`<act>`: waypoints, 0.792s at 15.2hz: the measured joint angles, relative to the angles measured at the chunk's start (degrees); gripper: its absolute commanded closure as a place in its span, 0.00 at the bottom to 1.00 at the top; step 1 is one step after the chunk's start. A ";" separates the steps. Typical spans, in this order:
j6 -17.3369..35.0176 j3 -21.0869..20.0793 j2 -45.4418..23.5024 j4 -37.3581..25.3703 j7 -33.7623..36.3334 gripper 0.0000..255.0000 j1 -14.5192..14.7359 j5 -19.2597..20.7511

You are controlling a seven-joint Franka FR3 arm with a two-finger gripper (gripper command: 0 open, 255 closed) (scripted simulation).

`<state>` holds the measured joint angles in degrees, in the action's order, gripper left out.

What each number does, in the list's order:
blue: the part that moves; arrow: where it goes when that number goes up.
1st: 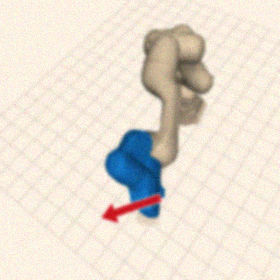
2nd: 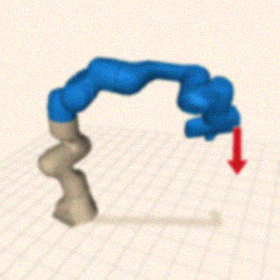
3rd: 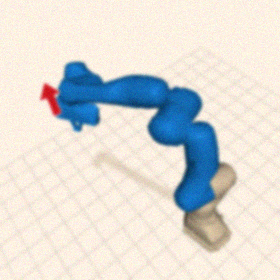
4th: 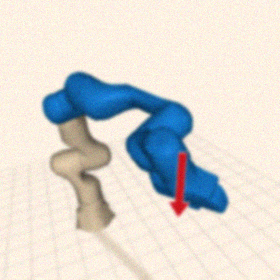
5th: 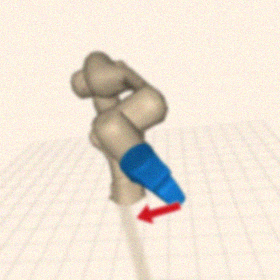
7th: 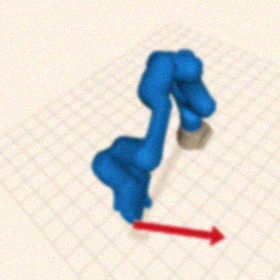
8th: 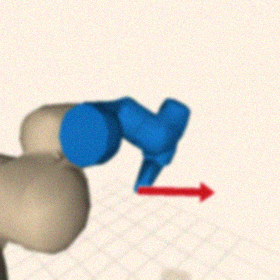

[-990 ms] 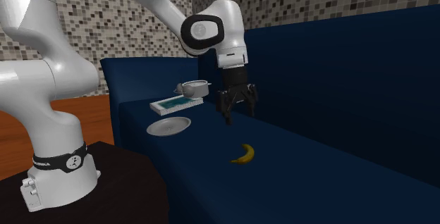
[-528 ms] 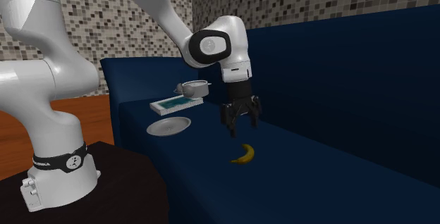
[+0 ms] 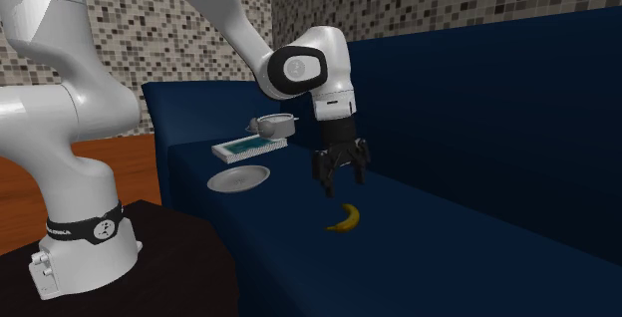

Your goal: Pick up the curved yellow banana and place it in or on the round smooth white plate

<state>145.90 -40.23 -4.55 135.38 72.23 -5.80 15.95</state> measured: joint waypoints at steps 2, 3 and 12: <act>0.00 0.00 0.00 0.00 0.00 1.00 0.00 0.01; 0.00 0.00 0.00 0.00 0.00 1.00 0.00 0.01; -2.52 0.49 -1.27 -2.43 2.24 0.00 -0.41 -1.98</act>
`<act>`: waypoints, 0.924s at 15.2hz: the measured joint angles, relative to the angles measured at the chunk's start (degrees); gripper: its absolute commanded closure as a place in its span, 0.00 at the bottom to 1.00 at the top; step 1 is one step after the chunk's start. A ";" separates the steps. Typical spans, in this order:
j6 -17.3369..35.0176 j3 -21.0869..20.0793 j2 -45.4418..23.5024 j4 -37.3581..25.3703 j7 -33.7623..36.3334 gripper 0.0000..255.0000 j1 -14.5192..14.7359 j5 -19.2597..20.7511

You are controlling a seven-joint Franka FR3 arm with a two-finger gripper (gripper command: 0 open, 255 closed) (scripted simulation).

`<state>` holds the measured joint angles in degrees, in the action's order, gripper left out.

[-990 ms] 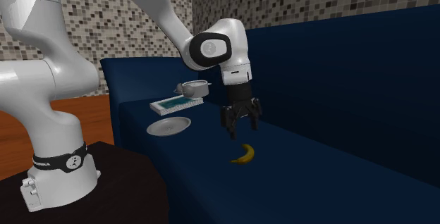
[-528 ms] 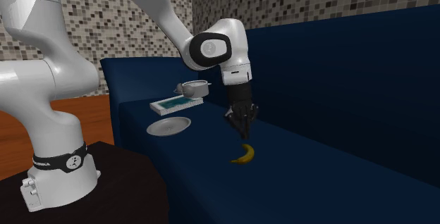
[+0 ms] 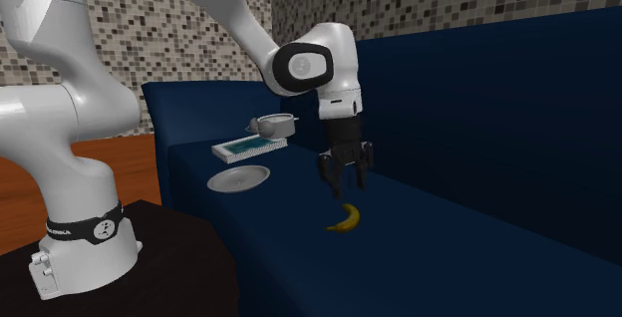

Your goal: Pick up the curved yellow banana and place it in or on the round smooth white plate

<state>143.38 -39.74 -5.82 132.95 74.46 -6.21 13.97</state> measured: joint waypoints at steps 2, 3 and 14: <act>-6.52 1.65 -3.64 -5.16 8.58 0.00 -0.89 -5.82; -7.58 2.02 -4.46 -5.97 10.71 0.00 -1.04 -7.05; -4.38 3.95 -9.69 -5.99 15.64 0.00 0.28 -4.38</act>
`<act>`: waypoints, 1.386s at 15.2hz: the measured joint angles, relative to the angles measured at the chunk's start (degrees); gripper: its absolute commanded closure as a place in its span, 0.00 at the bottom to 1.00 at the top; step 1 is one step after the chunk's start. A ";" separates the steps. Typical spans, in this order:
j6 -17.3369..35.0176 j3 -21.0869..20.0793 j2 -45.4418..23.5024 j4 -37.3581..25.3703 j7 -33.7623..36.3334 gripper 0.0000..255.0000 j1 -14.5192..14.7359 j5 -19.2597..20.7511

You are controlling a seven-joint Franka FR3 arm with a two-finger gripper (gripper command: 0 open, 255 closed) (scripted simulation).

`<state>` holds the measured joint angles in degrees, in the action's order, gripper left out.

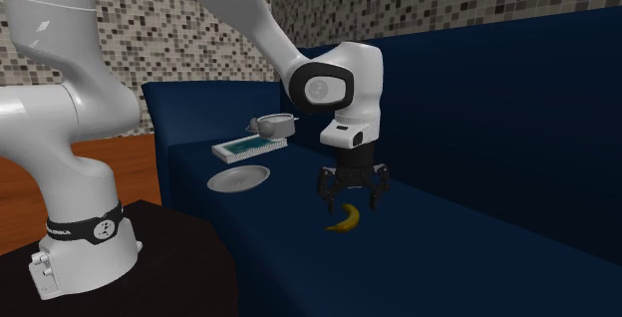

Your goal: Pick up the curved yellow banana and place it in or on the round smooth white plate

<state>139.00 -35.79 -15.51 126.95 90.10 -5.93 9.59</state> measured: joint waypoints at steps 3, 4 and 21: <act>0.02 0.01 -0.02 0.00 0.01 1.00 0.01 0.02; 0.02 0.01 -0.01 0.00 0.01 1.00 0.01 0.02; -4.42 -1.70 4.42 -0.90 -2.51 1.00 -1.39 -3.94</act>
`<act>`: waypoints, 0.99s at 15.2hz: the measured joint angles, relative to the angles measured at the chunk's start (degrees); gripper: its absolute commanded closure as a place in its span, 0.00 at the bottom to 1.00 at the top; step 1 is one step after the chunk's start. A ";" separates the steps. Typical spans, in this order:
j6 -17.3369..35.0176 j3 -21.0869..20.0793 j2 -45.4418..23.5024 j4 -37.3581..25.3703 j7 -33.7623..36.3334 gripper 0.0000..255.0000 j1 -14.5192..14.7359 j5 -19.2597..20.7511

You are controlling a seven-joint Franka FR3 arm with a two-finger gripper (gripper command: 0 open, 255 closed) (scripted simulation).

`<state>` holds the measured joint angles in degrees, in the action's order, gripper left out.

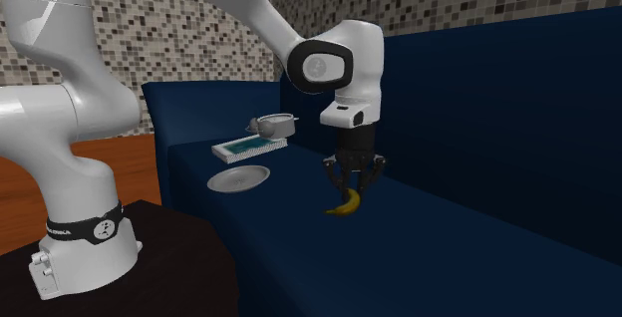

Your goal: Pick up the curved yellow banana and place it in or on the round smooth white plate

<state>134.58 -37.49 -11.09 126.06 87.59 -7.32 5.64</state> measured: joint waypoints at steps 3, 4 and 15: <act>-2.24 -0.56 1.89 -0.76 -0.98 1.00 -0.41 -1.66; -3.00 -0.67 2.40 -1.10 -1.31 1.00 -0.54 -2.11; -7.19 -3.04 14.46 4.13 -4.33 1.00 0.01 -11.76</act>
<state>127.39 -40.53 3.37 130.19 83.26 -7.31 -6.12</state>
